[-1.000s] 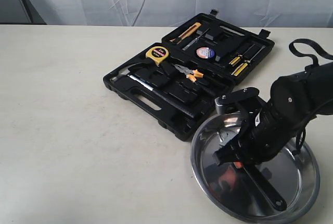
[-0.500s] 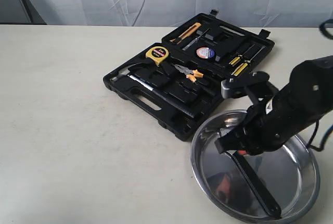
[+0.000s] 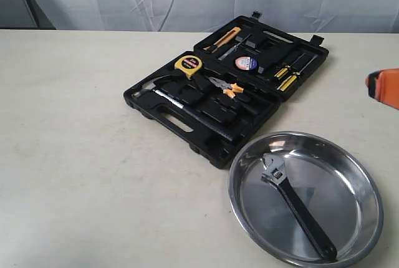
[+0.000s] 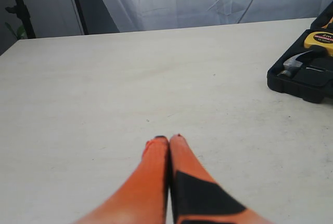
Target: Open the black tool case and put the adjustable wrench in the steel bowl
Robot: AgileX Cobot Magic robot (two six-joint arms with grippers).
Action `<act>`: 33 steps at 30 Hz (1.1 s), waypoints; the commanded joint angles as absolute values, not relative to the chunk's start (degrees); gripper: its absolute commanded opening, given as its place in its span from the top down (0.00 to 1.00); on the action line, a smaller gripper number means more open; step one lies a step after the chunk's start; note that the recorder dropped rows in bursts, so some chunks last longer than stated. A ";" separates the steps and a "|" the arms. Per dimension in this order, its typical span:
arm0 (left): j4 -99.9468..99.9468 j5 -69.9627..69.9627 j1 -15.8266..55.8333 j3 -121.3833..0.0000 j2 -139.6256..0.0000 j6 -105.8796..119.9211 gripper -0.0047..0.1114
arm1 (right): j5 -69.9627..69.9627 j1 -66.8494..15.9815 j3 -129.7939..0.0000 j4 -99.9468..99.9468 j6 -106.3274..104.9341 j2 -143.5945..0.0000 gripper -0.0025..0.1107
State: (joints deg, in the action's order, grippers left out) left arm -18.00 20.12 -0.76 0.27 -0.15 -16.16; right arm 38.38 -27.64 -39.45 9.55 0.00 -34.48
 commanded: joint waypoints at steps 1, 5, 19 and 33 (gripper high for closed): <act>-18.29 19.37 -0.99 0.00 0.00 -16.34 0.96 | 38.42 -27.43 -39.12 9.14 -0.32 -29.37 0.98; -18.29 19.37 -0.99 0.00 0.00 -16.34 0.96 | 35.71 -21.20 -37.41 7.83 -0.38 -22.35 0.98; -18.29 19.52 -0.99 0.00 0.00 -16.34 0.96 | 8.29 0.00 0.00 12.61 -0.38 0.00 0.98; -18.77 19.49 -0.99 0.00 0.00 -16.34 0.96 | 20.59 0.02 0.00 15.98 0.00 0.00 0.98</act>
